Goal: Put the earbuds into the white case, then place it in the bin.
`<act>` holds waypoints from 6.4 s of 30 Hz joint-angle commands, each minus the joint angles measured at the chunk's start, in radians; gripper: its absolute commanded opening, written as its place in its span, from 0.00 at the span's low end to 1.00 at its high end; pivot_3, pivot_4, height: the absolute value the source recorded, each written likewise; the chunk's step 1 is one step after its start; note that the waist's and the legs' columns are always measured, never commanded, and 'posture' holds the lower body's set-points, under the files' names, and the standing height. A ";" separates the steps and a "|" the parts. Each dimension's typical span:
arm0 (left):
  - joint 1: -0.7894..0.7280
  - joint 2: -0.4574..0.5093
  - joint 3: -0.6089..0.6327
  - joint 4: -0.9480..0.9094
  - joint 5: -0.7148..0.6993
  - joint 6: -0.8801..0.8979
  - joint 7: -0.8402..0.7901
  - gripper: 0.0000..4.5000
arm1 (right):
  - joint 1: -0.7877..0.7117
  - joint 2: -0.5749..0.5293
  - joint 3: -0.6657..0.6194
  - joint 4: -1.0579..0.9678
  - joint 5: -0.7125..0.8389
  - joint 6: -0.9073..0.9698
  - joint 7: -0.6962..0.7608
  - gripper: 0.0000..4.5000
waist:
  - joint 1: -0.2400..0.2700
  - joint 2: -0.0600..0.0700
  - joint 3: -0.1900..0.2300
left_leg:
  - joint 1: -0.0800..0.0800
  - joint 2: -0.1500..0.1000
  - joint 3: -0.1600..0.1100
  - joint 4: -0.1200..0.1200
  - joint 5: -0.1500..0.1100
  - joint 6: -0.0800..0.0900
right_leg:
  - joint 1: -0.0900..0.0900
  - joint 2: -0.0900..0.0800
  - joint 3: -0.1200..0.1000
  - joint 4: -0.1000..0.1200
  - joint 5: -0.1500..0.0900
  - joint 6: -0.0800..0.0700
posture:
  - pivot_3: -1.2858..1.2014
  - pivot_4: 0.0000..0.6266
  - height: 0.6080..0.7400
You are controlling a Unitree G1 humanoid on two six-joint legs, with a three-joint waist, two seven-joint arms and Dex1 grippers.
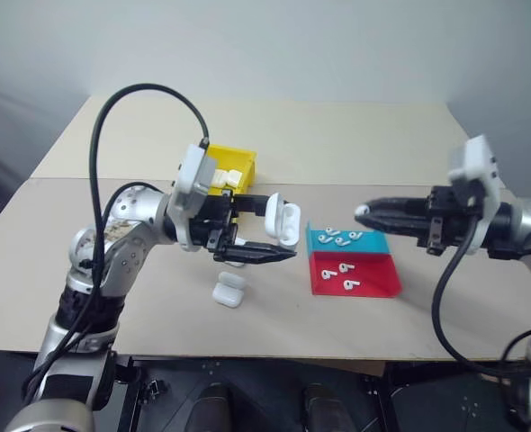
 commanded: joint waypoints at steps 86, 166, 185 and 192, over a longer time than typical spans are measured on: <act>0.002 -0.020 0.073 -0.011 0.075 -0.008 0.096 0.62 | -0.576 -0.127 0.877 1.066 -0.692 -0.998 0.312 0.51 | -0.023 0.002 0.001 | -0.006 0.000 0.001 -0.001 0.000 0.000 | -0.006 0.000 0.000 -0.004 0.000 0.001 | 0.52 0.24 1.00; -0.109 -0.088 0.009 0.065 0.096 -0.014 0.106 0.62 | -0.071 0.203 -0.072 -0.078 0.423 0.077 -0.361 0.14 | -0.019 0.006 0.004 | -0.003 0.000 0.000 -0.001 0.003 -0.004 | -0.006 0.000 0.001 0.006 0.000 0.000 | 0.52 0.24 1.00; -0.132 -0.101 0.009 0.097 0.120 -0.020 0.082 0.62 | 0.012 0.128 0.089 -0.127 0.534 -0.039 -0.560 0.14 | -0.019 0.006 0.004 | -0.005 0.000 -0.001 -0.001 0.003 -0.003 | -0.007 0.000 0.000 0.005 0.000 0.000 | 0.52 0.24 1.00; -0.129 -0.104 0.011 0.090 0.124 -0.021 0.085 0.62 | 0.031 0.075 0.118 -0.124 0.531 -0.071 -0.528 0.22 | -0.019 0.006 0.004 | -0.005 0.000 -0.001 -0.001 0.003 -0.003 | -0.007 0.000 0.000 0.005 0.000 0.000 | 0.52 0.24 1.00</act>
